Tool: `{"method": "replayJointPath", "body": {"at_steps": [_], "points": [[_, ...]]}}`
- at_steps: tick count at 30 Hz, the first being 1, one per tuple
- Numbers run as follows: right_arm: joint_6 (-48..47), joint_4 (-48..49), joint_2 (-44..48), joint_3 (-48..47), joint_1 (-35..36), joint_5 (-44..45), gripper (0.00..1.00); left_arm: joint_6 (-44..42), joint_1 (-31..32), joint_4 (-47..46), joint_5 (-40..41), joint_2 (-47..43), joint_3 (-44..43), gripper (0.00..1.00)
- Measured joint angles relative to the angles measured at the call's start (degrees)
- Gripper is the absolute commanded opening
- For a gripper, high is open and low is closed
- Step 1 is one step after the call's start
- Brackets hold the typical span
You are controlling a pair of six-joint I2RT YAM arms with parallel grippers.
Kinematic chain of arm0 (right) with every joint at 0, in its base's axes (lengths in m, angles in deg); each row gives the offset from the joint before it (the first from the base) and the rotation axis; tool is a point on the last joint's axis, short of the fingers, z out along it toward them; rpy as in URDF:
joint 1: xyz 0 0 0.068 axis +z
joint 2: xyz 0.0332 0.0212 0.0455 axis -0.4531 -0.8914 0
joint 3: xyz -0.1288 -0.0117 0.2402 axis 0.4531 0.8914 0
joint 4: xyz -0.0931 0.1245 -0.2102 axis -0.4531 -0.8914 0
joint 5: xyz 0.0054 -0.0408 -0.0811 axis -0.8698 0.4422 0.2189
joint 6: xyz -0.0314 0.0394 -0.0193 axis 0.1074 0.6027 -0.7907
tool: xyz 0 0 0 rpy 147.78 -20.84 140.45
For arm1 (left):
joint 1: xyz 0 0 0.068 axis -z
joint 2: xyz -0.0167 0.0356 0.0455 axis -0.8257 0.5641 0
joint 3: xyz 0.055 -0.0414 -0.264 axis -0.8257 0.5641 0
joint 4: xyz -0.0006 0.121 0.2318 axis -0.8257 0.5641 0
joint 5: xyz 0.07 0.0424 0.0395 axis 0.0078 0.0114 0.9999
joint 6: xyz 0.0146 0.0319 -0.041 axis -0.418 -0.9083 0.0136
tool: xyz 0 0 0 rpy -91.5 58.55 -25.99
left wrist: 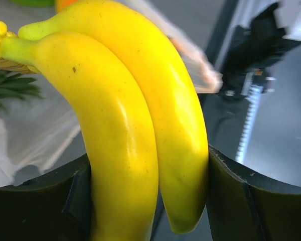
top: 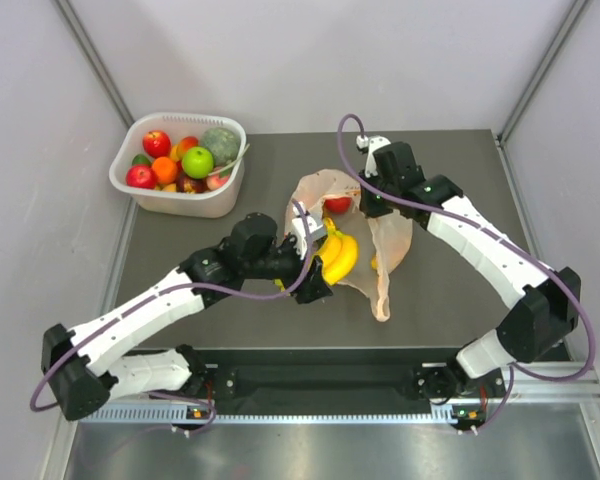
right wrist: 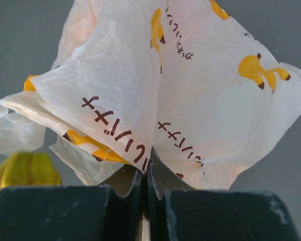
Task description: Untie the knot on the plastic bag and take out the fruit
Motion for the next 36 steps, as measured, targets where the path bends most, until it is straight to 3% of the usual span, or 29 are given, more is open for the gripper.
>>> {"method": "replayJointPath", "body": {"at_steps": [4, 8, 12, 18, 22, 26, 30, 36], "points": [[0.57, -0.48, -2.78, -3.48, 0.00, -0.94, 0.00, 5.62, 0.04, 3.69, -6.29, -4.15, -3.04, 0.00], [1.03, -1.53, -3.85, -4.31, 0.00, -1.53, 0.00, 10.80, 0.13, 6.62, -6.29, -9.94, -6.56, 0.00], [1.01, -2.43, -3.85, -4.31, 0.00, -1.79, 0.00, 11.85, 0.17, 8.46, 2.25, -16.28, -14.71, 0.00], [0.37, -2.60, -3.45, -4.20, 0.07, -2.38, 0.00, 4.37, -0.35, 6.03, 21.53, -15.82, -26.86, 0.00], [-0.52, -3.04, -2.89, -4.17, 0.17, -3.06, 0.00, -1.53, -7.17, 1.14, 29.09, -7.19, -32.06, 0.00], [-1.53, -3.69, -1.81, -4.15, 0.31, -3.37, 0.00, -0.63, -24.48, -3.50, 24.46, 5.73, -38.25, 0.00], [-2.54, -3.91, -1.33, -4.42, 0.33, -3.78, 0.00, 3.21, -36.13, -5.88, 20.87, 18.29, -42.60, 0.00], [-3.89, -4.26, -1.38, -5.03, 0.35, -3.63, 0.00, 5.84, -41.44, -4.48, 22.67, 34.45, -56.19, 0.00]]}}
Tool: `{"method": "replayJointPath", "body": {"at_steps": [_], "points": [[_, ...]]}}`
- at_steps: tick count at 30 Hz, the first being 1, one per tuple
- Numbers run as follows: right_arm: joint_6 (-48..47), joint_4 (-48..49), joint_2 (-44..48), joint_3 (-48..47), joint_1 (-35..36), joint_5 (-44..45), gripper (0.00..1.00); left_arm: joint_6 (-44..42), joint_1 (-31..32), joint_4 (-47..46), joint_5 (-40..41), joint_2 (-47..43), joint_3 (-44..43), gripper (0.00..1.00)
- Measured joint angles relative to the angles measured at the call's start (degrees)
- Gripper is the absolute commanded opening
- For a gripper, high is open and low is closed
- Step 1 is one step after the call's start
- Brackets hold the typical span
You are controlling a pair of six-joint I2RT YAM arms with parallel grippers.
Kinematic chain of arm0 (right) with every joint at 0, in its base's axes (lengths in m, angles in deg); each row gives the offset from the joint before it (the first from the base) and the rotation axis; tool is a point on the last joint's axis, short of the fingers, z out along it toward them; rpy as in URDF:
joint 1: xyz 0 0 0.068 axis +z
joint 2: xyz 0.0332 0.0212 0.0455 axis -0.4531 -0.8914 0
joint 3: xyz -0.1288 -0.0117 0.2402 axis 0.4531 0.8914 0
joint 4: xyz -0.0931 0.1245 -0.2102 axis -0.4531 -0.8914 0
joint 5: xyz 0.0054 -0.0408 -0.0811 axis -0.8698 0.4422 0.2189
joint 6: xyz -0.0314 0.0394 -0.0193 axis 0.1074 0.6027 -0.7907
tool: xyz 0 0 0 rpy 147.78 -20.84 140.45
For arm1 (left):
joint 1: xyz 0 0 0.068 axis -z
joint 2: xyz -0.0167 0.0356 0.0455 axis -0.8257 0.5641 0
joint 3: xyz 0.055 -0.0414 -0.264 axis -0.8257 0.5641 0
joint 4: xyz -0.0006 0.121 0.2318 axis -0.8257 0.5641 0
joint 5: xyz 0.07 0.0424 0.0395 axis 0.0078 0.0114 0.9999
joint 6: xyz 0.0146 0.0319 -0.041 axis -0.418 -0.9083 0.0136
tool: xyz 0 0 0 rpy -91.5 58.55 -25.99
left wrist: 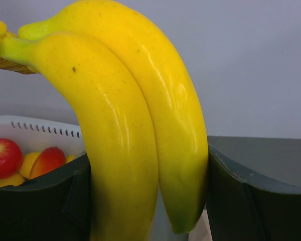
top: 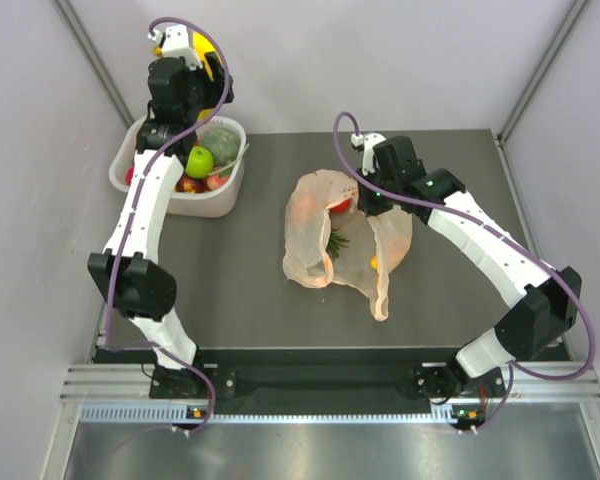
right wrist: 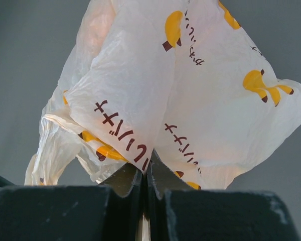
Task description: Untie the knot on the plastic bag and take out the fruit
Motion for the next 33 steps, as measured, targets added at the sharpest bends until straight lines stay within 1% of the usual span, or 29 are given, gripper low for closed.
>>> {"method": "replayJointPath", "body": {"at_steps": [2, 6, 8, 17, 24, 30, 33], "points": [[-0.11, 0.66, 0.02, 0.42, 0.00, 0.00, 0.00, 0.13, -0.35, 0.44, 2.05, 2.62, -3.21, 0.00], [-0.11, 2.16, -0.04, 3.04, 0.04, -0.94, 0.00, 0.17, -1.01, 2.47, 6.05, 10.16, -15.10, 0.00], [-0.13, 2.25, -0.20, 3.82, 0.04, -1.73, 0.00, 0.37, -1.31, 2.38, 8.31, 12.35, -17.73, 0.00], [0.15, 5.70, -0.42, 8.02, 0.04, -5.27, 0.00, 4.46, -1.70, 2.47, 18.75, 17.81, -17.35, 0.00], [0.61, 7.26, -0.52, 8.76, 0.04, -7.13, 0.00, 10.40, -1.79, -0.46, 27.50, 18.58, -8.70, 0.00], [0.96, 8.28, -0.81, 8.76, 0.04, -7.58, 0.00, 16.83, -2.03, -2.97, 31.87, 18.86, -4.35, 0.00], [0.98, 8.46, -1.29, 8.76, 0.04, -7.61, 0.00, 20.79, -2.16, -6.16, 33.44, 18.82, -1.62, 0.00]]}}
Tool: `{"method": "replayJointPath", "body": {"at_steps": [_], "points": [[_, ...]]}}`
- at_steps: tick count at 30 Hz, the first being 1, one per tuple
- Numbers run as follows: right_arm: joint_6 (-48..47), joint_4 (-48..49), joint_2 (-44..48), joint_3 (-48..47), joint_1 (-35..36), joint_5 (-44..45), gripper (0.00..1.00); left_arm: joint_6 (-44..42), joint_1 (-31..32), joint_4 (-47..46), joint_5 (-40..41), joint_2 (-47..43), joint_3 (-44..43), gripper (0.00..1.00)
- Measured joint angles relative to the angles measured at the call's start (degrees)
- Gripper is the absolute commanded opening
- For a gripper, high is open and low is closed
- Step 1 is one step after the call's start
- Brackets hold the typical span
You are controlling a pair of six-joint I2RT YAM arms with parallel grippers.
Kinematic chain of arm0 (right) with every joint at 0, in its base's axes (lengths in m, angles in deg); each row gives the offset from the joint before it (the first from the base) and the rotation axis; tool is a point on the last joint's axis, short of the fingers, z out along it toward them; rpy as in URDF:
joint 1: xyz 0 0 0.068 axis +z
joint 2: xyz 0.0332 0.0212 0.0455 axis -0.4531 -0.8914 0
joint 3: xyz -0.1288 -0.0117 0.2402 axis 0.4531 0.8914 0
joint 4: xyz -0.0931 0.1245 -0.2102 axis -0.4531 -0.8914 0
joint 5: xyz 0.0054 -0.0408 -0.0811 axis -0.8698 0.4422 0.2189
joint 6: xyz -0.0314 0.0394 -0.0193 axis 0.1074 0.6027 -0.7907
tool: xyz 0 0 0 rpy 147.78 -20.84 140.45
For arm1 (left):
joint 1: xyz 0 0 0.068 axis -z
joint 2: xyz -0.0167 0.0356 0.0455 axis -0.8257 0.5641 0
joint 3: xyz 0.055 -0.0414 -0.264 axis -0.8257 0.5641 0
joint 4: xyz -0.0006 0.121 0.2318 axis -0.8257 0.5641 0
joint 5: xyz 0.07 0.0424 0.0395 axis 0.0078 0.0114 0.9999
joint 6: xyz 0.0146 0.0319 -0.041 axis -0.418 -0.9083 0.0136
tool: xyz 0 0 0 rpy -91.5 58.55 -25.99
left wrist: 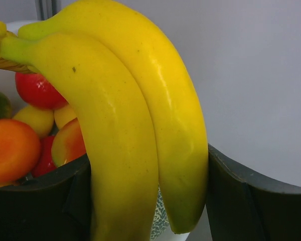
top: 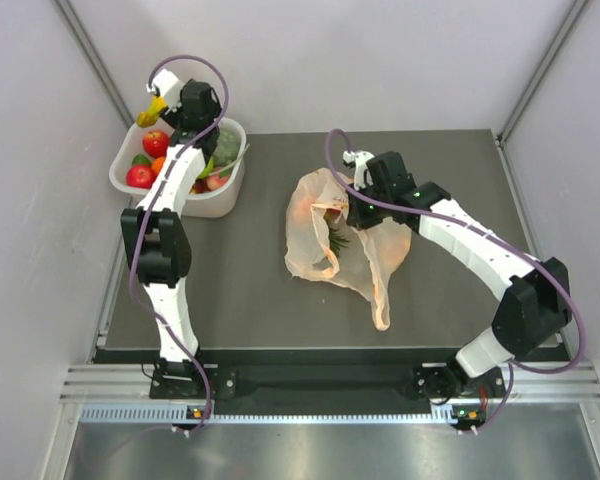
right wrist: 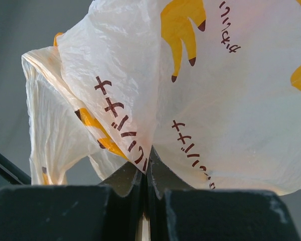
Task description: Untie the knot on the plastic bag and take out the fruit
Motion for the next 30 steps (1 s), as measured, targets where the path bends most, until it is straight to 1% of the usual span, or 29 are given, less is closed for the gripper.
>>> {"method": "replayJointPath", "body": {"at_steps": [2, 7, 8, 9, 10, 12, 13, 14, 18, 23, 27, 30], "points": [[0.02, 0.07, -0.31, 0.00, 0.00, 0.00, 0.00, 3.15, -0.39, -1.07, 0.15, 0.00, 2.47, 0.01], [0.02, 0.15, -0.35, 0.02, 0.00, 0.00, 0.00, 11.23, -2.27, -2.84, -0.46, -0.22, 8.24, 0.32], [0.02, 0.13, -0.39, 0.02, 0.00, 0.00, 0.01, 12.13, -2.60, -3.63, -0.59, -0.46, 9.79, 0.39], [0.02, 0.13, -0.42, 0.02, 0.00, 0.02, 0.02, 13.07, -2.86, -5.03, -0.90, -0.72, 11.37, 0.53], [0.04, 0.13, -0.42, 0.02, 0.00, 0.02, 0.05, 13.68, -3.10, -6.36, -1.07, -0.96, 12.35, 0.58], [0.09, 0.11, -0.44, 0.02, 0.00, 0.09, 0.06, 14.40, -3.37, -7.17, -1.53, -1.75, 13.38, 0.76], [0.09, 0.09, -0.44, 0.02, 0.00, 0.09, 0.08, 14.53, -3.43, -7.28, -1.75, -2.21, 13.62, 0.93], [0.09, 0.07, -0.44, 0.02, 0.00, 0.11, 0.09, 14.34, -3.43, -7.28, -2.12, -2.73, 13.88, 0.99], [0.07, -0.33, -0.44, 0.00, 0.00, 0.57, 0.10, 15.52, -3.41, -8.81, -3.78, -6.60, 17.66, 0.99], [0.07, -1.14, -0.72, -0.70, 0.00, 1.81, 0.10, 15.96, -3.43, -13.29, -8.02, -14.62, 26.25, 0.99], [0.09, -2.86, -1.36, -3.30, 0.00, 3.41, 0.09, 16.52, -3.37, -18.03, -17.94, -24.15, 36.63, 0.98], [0.28, -3.80, -2.03, -5.86, 0.00, 4.70, 0.08, 15.98, -1.99, -23.96, -28.89, -33.99, 48.06, 0.94]]}}
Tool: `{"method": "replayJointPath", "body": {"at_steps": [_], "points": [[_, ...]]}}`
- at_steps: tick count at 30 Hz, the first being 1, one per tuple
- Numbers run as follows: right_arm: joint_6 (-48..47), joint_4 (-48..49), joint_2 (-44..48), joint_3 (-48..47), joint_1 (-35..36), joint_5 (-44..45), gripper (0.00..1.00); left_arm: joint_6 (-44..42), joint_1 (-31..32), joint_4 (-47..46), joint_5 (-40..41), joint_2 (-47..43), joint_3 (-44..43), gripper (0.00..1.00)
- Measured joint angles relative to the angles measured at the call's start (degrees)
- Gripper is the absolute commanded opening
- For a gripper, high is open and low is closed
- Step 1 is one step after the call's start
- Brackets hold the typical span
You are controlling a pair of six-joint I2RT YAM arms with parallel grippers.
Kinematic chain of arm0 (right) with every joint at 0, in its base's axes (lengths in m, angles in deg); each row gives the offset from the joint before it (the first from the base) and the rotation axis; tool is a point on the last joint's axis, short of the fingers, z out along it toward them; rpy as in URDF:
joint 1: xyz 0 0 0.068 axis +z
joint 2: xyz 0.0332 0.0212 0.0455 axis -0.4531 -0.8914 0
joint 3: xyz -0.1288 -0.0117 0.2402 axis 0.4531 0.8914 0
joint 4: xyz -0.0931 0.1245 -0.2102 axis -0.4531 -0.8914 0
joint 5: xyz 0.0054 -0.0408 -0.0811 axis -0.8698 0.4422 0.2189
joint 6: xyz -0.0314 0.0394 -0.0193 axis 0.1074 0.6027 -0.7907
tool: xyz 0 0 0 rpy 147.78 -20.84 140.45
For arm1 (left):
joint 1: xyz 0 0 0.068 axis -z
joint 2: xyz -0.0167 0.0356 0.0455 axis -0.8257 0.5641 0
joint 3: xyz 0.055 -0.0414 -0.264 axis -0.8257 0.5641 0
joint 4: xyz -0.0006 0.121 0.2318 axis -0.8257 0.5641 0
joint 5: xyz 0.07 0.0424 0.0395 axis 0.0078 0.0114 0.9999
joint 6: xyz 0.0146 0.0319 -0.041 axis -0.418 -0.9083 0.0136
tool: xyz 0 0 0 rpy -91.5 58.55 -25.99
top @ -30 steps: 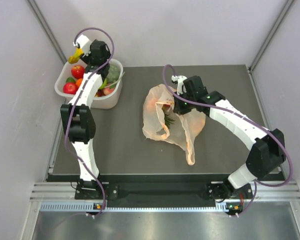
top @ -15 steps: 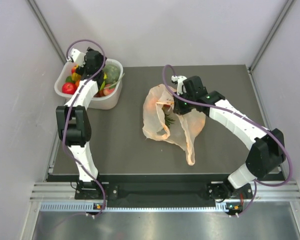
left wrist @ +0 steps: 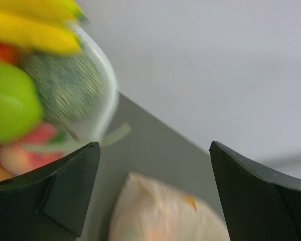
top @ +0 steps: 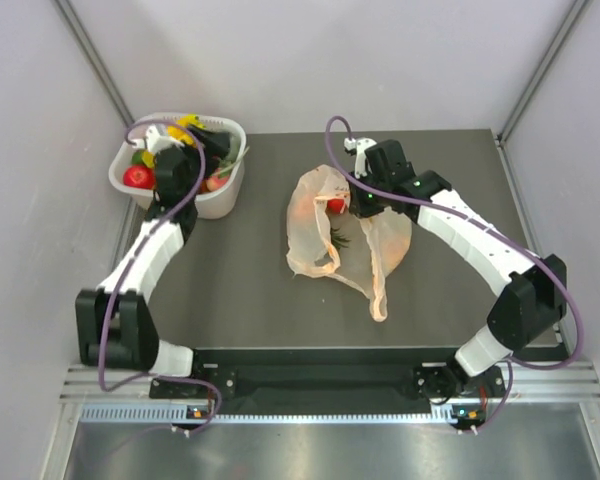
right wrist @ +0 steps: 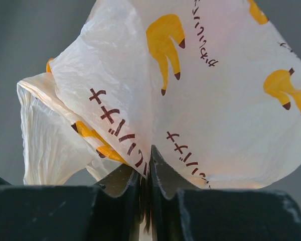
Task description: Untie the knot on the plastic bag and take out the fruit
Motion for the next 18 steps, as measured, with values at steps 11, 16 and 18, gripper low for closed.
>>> {"method": "replayJointPath", "body": {"at_steps": [11, 16, 18], "points": [[0.31, -2.03, -0.37, -1.84, 0.00, -0.96, 0.07, -13.14, 36.96, -4.33, -25.11, -23.17, 18.34, 0.91], [-1.55, -2.49, 0.50, 0.33, 0.15, -9.75, 0.00, -19.08, 51.04, -4.09, -25.44, -25.11, 18.14, 0.85], [-2.21, -2.58, 1.03, 1.42, 0.31, -12.85, 0.00, -20.83, 54.93, -3.23, -23.26, -24.98, 18.14, 0.82]]}}
